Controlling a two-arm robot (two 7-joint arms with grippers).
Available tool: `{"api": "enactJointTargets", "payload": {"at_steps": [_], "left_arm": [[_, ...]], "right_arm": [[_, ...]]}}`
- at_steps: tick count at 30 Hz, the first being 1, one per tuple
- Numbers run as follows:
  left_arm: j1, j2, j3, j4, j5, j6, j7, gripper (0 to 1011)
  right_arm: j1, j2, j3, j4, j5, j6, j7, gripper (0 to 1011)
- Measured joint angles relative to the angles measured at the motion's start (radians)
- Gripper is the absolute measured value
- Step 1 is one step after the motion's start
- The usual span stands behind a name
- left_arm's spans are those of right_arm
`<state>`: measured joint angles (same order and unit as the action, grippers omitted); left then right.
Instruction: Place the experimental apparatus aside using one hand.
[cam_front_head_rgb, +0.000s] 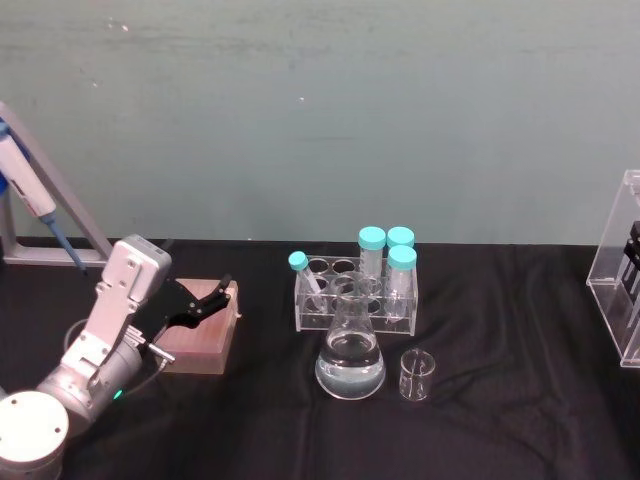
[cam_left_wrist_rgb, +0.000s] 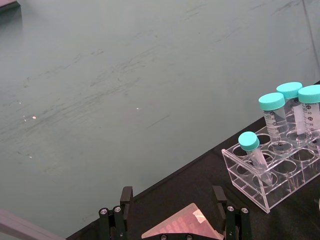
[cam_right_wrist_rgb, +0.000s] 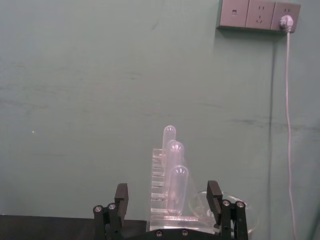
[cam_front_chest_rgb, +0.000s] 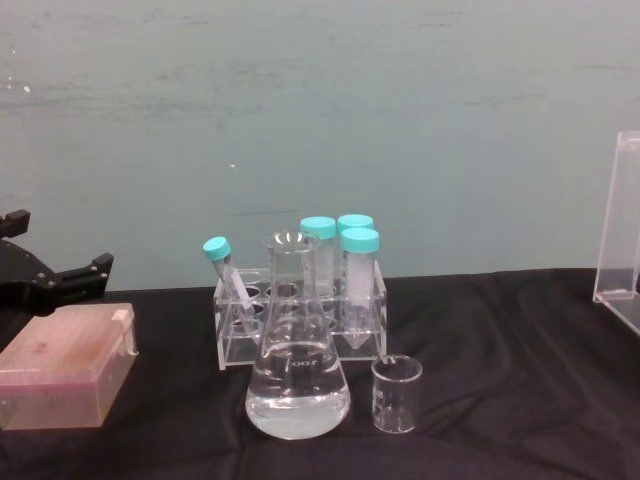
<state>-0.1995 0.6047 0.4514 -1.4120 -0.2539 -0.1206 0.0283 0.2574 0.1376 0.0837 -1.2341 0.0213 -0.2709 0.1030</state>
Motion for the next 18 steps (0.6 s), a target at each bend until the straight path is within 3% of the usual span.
{"api": "enactJointTargets", "payload": {"at_steps": [18], "left_arm": [[0.000, 0.000, 0.000, 0.000, 0.000, 0.000, 0.000, 1000]], "right_arm": [[-0.091, -0.004, 0.017, -0.153, -0.028, 0.031, -0.017, 1003]]}}
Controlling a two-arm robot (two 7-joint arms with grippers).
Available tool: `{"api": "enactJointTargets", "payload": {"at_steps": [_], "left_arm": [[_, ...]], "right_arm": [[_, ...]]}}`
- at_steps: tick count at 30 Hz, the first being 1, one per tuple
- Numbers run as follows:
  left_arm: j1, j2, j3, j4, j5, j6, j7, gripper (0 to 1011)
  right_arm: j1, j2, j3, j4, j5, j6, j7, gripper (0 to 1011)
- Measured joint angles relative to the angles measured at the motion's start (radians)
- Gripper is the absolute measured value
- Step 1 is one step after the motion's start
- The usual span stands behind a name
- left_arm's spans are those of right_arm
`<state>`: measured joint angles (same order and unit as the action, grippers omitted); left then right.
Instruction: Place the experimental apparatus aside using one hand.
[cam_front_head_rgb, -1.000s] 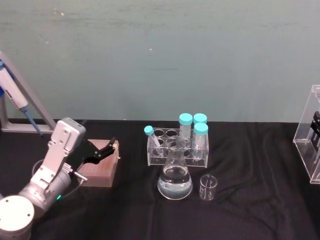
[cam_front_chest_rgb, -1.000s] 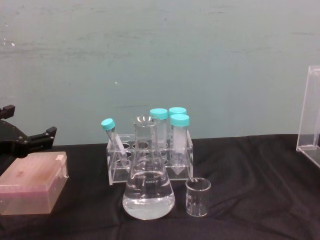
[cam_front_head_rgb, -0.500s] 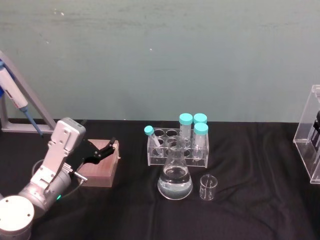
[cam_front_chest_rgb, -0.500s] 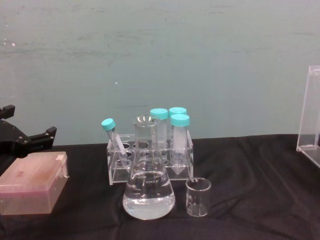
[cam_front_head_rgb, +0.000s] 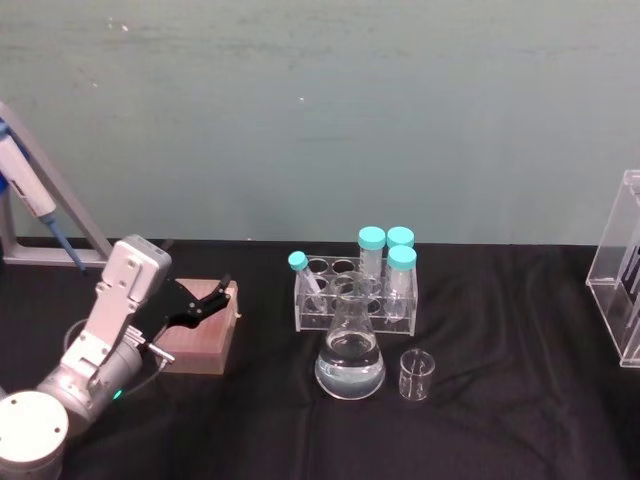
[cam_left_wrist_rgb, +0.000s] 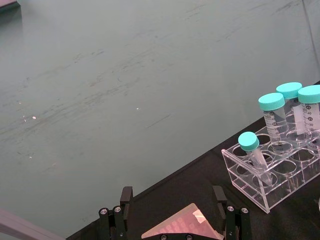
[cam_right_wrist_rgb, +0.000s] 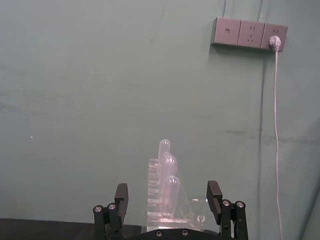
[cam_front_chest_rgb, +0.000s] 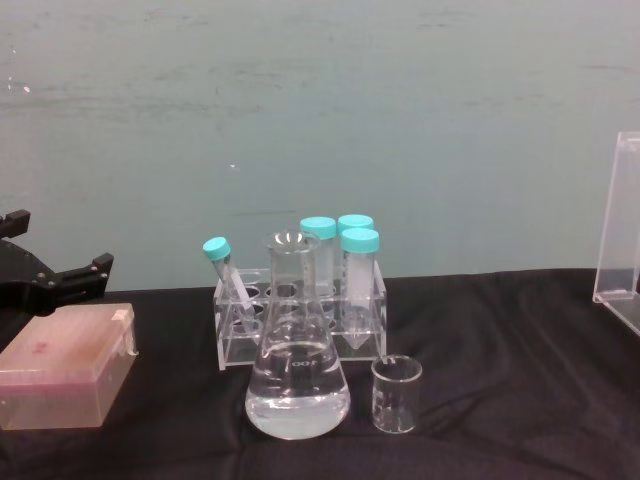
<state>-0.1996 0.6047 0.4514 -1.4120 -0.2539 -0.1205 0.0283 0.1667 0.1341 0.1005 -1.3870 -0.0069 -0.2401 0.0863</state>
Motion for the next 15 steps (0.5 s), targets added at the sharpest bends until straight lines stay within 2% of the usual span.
{"api": "enactJointTargets", "payload": {"at_steps": [7, 15], "left_arm": [[0.000, 0.000, 0.000, 0.000, 0.000, 0.000, 0.000, 1000], [0.000, 0.000, 0.000, 0.000, 0.000, 0.000, 0.000, 1000]], "right_arm": [[-0.025, 0.001, -0.003, -0.054, -0.020, -0.019, -0.001, 1003], [-0.049, 0.010, -0.019, -0.104, -0.069, -0.107, -0.008, 1003]]}}
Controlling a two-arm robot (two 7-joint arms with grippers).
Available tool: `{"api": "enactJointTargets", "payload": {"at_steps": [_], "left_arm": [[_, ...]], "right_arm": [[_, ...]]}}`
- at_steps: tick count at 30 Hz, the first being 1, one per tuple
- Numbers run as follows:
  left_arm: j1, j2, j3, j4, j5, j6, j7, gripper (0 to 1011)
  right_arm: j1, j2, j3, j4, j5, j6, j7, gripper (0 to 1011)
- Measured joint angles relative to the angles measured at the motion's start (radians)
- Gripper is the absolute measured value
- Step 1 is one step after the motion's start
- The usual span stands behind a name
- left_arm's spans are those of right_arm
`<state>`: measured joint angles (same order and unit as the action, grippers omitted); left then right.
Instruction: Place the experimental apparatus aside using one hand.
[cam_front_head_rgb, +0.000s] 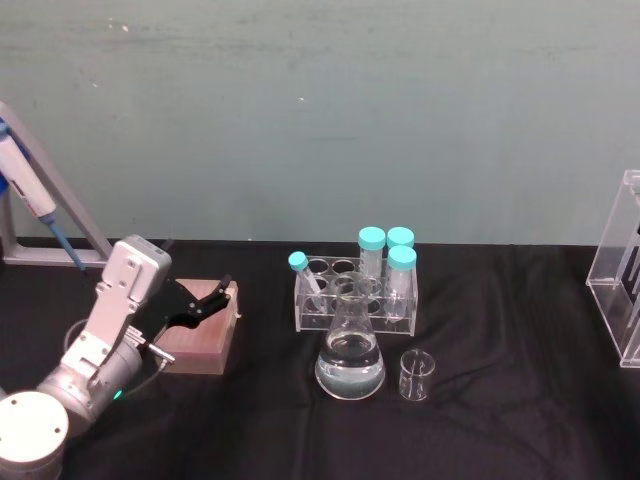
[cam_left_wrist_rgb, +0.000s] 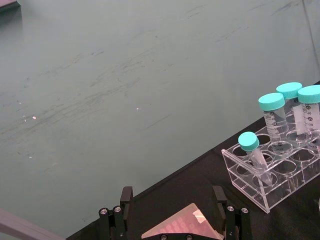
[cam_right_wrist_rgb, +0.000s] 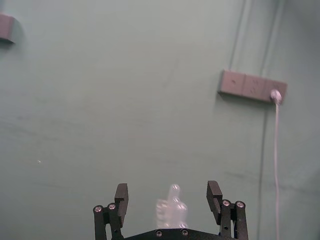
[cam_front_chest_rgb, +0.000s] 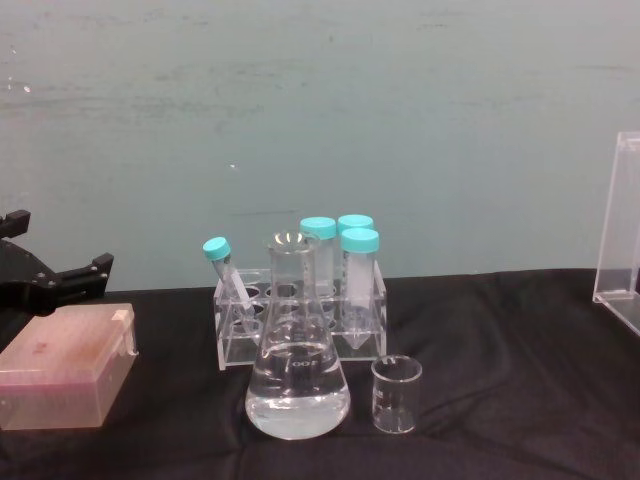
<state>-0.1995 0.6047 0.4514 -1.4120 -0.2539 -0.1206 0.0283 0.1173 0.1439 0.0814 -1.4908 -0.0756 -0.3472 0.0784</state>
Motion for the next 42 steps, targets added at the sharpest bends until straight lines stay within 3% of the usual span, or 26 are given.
{"api": "enactJointTargets", "payload": {"at_steps": [4, 8, 15, 21, 25, 37, 42], "left_arm": [[0.000, 0.000, 0.000, 0.000, 0.000, 0.000, 0.000, 1000], [0.000, 0.000, 0.000, 0.000, 0.000, 0.000, 0.000, 1000], [0.000, 0.000, 0.000, 0.000, 0.000, 0.000, 0.000, 1000], [0.000, 0.000, 0.000, 0.000, 0.000, 0.000, 0.000, 1000], [0.000, 0.000, 0.000, 0.000, 0.000, 0.000, 0.000, 1000], [0.000, 0.000, 0.000, 0.000, 0.000, 0.000, 0.000, 1000], [0.000, 0.000, 0.000, 0.000, 0.000, 0.000, 0.000, 1000]], "right_arm": [[-0.003, 0.012, -0.013, -0.007, 0.009, -0.026, 0.036, 1003], [-0.001, 0.027, -0.031, -0.010, 0.059, -0.023, 0.099, 1003], [0.015, 0.069, -0.073, -0.006, 0.161, 0.013, 0.221, 1003], [0.044, 0.115, -0.125, 0.028, 0.277, 0.043, 0.364, 1003], [0.065, 0.136, -0.154, 0.056, 0.317, 0.051, 0.428, 1003], [0.147, 0.189, -0.243, 0.170, 0.402, 0.125, 0.584, 1003], [0.179, 0.206, -0.285, 0.212, 0.408, 0.141, 0.628, 1003]]}}
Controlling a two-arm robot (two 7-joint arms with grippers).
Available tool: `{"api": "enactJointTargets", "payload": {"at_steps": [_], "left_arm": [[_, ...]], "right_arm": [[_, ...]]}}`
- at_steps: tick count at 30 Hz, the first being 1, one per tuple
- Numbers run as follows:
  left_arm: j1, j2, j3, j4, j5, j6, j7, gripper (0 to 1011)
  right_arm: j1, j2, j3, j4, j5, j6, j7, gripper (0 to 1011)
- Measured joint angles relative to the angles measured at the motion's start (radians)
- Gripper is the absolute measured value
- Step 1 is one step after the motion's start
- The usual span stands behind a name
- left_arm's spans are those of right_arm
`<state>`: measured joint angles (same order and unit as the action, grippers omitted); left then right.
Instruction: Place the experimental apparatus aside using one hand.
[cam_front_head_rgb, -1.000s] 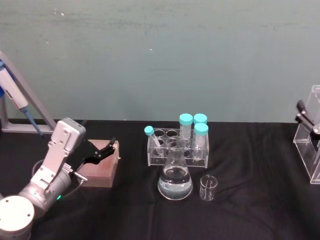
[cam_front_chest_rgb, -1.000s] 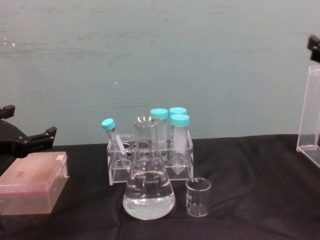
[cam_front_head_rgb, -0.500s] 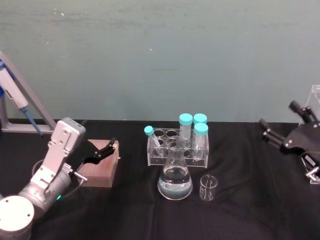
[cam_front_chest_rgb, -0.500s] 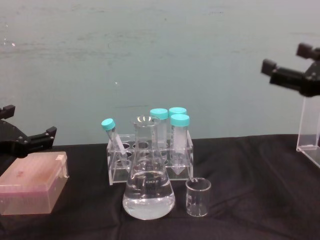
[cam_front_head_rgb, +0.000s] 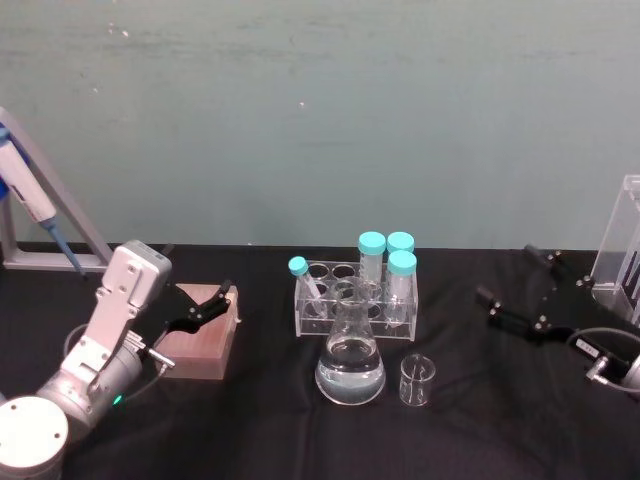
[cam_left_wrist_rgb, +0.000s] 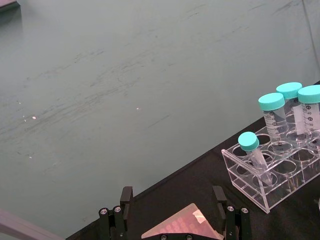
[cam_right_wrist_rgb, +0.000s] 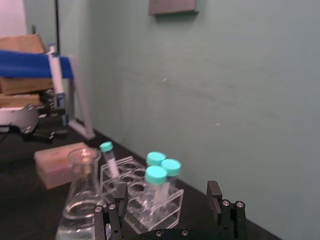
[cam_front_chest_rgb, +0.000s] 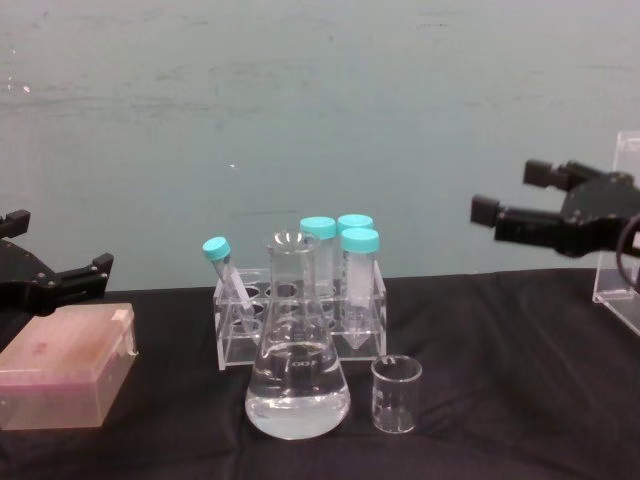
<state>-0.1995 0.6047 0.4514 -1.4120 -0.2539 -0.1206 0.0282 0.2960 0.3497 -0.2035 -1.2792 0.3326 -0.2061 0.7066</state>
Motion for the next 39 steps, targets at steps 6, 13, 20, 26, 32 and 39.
{"api": "enactJointTargets", "payload": {"at_steps": [6, 13, 20, 26, 32, 39], "left_arm": [[0.000, 0.000, 0.000, 0.000, 0.000, 0.000, 0.000, 1000], [0.000, 0.000, 0.000, 0.000, 0.000, 0.000, 0.000, 1000], [0.000, 0.000, 0.000, 0.000, 0.000, 0.000, 0.000, 1000], [0.000, 0.000, 0.000, 0.000, 0.000, 0.000, 0.000, 1000], [0.000, 0.000, 0.000, 0.000, 0.000, 0.000, 0.000, 1000], [0.000, 0.000, 0.000, 0.000, 0.000, 0.000, 0.000, 1000]], "right_arm": [[0.025, 0.012, -0.040, 0.033, -0.001, 0.005, 0.032, 1003], [0.053, 0.025, -0.089, 0.070, -0.013, 0.009, 0.053, 1003], [0.081, 0.035, -0.134, 0.104, -0.031, 0.009, 0.064, 1003], [0.109, 0.036, -0.166, 0.148, -0.045, -0.006, 0.072, 1003], [0.148, 0.025, -0.207, 0.218, -0.063, -0.043, 0.075, 1003], [0.184, 0.013, -0.245, 0.271, -0.076, -0.064, 0.078, 1003]]}}
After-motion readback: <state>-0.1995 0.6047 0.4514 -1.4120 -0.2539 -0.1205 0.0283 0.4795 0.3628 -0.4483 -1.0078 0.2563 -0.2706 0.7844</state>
